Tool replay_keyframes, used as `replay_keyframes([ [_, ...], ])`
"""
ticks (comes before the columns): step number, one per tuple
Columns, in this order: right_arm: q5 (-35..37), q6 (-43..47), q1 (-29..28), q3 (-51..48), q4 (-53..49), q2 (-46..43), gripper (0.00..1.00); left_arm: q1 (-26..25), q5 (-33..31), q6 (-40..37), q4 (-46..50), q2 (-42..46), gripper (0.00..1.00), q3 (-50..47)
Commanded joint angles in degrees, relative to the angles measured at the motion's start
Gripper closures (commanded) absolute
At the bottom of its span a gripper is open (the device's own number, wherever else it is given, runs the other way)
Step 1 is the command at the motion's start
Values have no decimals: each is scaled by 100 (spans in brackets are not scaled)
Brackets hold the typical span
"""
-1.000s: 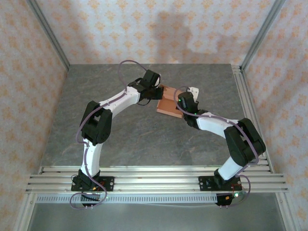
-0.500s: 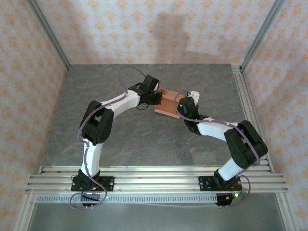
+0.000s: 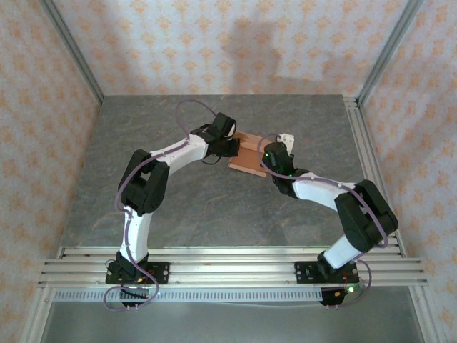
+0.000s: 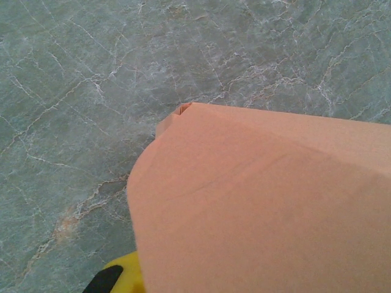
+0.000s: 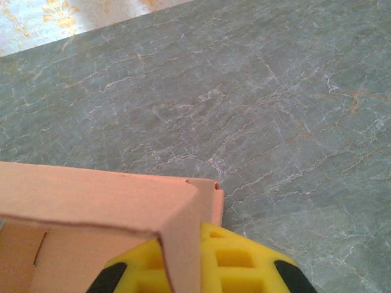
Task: Fold the paper box
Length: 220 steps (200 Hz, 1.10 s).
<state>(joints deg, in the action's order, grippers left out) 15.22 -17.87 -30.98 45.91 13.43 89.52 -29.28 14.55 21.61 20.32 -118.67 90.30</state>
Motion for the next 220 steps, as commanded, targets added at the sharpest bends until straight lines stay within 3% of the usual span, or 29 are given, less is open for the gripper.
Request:
replay_keyframes([
  [1, 51, 116, -17, 339, -640, -104, 100, -43, -22, 12, 182, 238, 100, -27],
  [20, 22, 193, -14, 515, -878, -19, 100, -44, 15, 10, 222, 238, 99, 17],
  [54, 57, 370, -13, 745, -1227, 106, 100, -43, -42, -28, 280, 354, 84, -3],
  [149, 8, 513, -14, 1033, -1486, 413, 100, -34, 68, -317, 420, 1306, 33, -528],
  [220, -517, 1169, -6, 1008, -1353, 289, 100, 345, -167, -793, 376, 1257, 31, -487],
])
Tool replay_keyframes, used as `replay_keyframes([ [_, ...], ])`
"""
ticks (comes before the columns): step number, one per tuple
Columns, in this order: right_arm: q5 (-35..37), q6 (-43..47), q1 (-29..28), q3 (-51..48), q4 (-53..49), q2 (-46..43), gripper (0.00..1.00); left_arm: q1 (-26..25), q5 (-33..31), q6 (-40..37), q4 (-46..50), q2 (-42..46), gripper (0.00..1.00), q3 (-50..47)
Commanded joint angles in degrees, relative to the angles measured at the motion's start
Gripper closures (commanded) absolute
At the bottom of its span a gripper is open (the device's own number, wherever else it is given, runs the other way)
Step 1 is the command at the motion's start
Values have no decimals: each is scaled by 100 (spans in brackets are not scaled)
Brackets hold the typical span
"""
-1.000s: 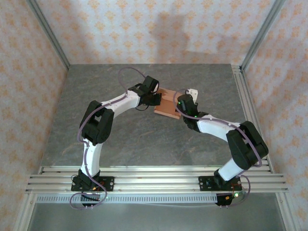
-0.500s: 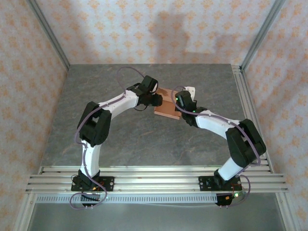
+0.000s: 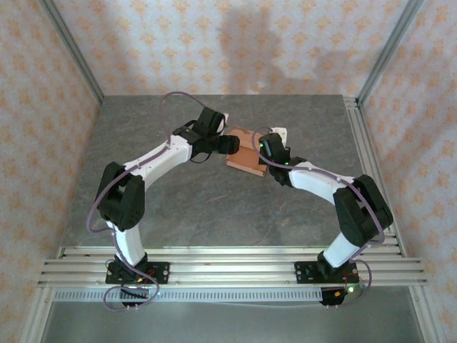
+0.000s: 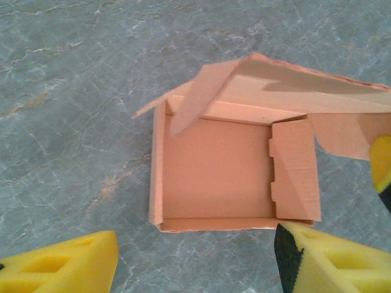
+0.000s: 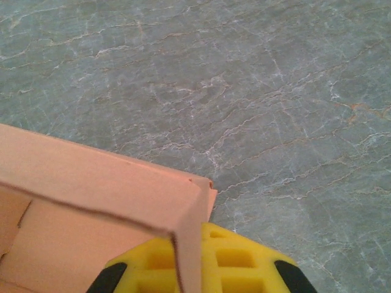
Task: Fold the paper box
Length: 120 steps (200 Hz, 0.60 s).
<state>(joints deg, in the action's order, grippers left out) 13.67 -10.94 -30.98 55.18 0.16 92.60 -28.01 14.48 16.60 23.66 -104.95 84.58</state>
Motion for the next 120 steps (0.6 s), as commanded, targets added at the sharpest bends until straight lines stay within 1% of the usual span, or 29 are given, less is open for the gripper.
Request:
replay_keyframes([
  [1, -377, 495, -5, 81, -26, -21, 100, 227, -154, -300, 33, -119, 30, 86],
  [8, -508, 620, 14, 100, -27, -35, 100, 266, -100, -362, -4, -159, 30, 101],
  [30, -1222, 1001, 166, 151, -48, -39, 100, 356, -40, -602, 12, -268, 30, 138],
  [41, -1657, 1219, 301, 164, -40, -33, 100, 359, -44, -694, 17, -271, 30, 125],
  [70, -2538, 1681, 659, 379, -253, 25, 100, 359, -84, -751, 38, -212, 30, -15],
  [101, -2860, 1976, 875, 801, -730, 148, 100, 360, 5, -404, -171, -102, 25, -451],
  [120, -2862, 2064, 914, 1004, -937, 230, 93, 352, 170, -67, -422, -49, 22, -747],
])
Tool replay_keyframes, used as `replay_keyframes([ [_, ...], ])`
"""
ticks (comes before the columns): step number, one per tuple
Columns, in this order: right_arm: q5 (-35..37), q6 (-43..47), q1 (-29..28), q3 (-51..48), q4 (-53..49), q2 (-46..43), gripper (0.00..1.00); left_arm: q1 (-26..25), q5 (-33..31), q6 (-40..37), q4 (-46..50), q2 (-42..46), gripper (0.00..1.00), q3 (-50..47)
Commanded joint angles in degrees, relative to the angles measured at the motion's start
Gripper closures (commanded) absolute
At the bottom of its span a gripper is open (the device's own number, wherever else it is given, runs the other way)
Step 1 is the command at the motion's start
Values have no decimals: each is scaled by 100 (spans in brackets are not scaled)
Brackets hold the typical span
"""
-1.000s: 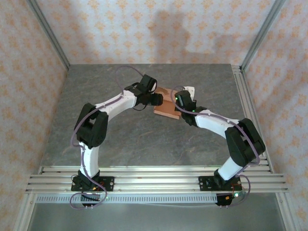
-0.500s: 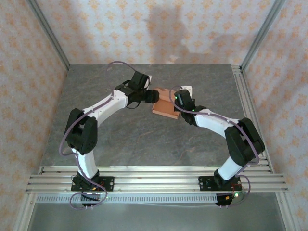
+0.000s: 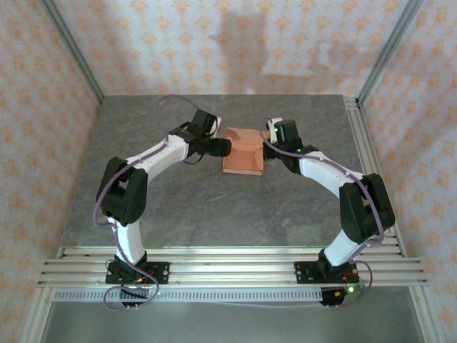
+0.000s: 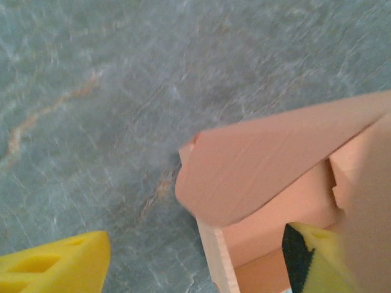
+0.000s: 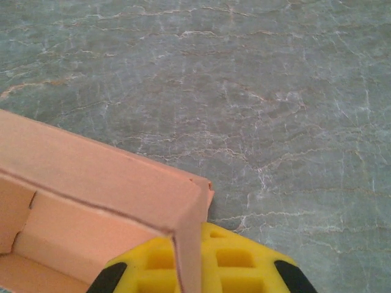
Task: Fold the paper box
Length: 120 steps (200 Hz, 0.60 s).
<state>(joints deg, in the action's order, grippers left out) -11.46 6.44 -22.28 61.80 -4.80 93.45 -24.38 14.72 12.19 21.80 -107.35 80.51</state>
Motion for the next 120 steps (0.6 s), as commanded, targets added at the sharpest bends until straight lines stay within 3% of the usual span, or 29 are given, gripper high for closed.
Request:
replay_keyframes([
  [1, -348, 325, 42, 341, -447, 146, 93, -13, 150, 387, -246, 194, 22, -355],
  [12, -370, 323, 44, 370, -471, 145, 85, -11, 189, 488, -316, 186, 22, -442],
  [29, -403, 209, 46, 370, -425, 88, 63, -14, 178, 548, -329, 138, 22, -475],
  [59, -340, -252, 47, 236, -194, -46, 51, -14, 83, 583, -288, -84, 28, -351],
  [85, 272, -1212, 48, -209, 353, -328, 44, -12, 77, 705, -323, -322, 36, -260],
  [120, 986, -2053, -206, -880, 863, -699, 41, -12, 156, 902, -352, -569, 43, -135],
])
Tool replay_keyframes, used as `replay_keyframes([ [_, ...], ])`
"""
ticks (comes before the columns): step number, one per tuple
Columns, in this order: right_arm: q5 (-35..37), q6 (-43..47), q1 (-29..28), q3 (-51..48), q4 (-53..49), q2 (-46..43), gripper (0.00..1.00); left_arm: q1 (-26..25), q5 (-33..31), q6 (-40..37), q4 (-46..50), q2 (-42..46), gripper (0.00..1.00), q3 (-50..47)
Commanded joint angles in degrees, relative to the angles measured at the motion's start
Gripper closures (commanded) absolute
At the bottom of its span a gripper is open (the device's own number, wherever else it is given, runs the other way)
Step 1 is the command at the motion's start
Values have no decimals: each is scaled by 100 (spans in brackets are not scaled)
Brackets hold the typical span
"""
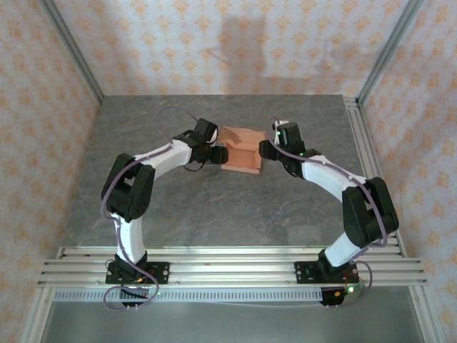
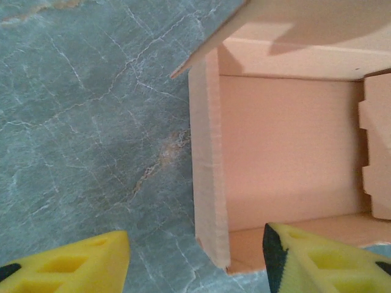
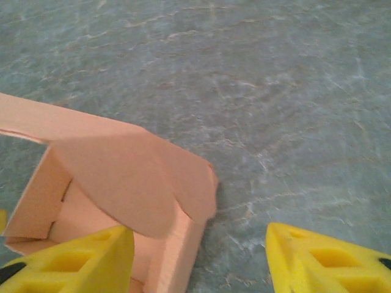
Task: Fold the paper box
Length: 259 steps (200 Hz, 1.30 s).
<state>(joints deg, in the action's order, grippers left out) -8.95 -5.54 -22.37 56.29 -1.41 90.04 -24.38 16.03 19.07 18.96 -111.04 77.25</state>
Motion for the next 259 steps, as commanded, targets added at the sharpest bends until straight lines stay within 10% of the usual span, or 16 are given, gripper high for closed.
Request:
replay_keyframes([
  [1, 762, -863, -215, -342, 521, -366, 41, -13, 33, 212, -64, -208, 43, 197],
  [54, 1411, -1161, -737, -684, 943, -7, 43, -12, 93, 341, -24, -287, 59, 203],
  [259, 1161, -1256, 87, 2224, -989, 1887, 20, -42, 220, 480, -177, -216, 53, -48],
])
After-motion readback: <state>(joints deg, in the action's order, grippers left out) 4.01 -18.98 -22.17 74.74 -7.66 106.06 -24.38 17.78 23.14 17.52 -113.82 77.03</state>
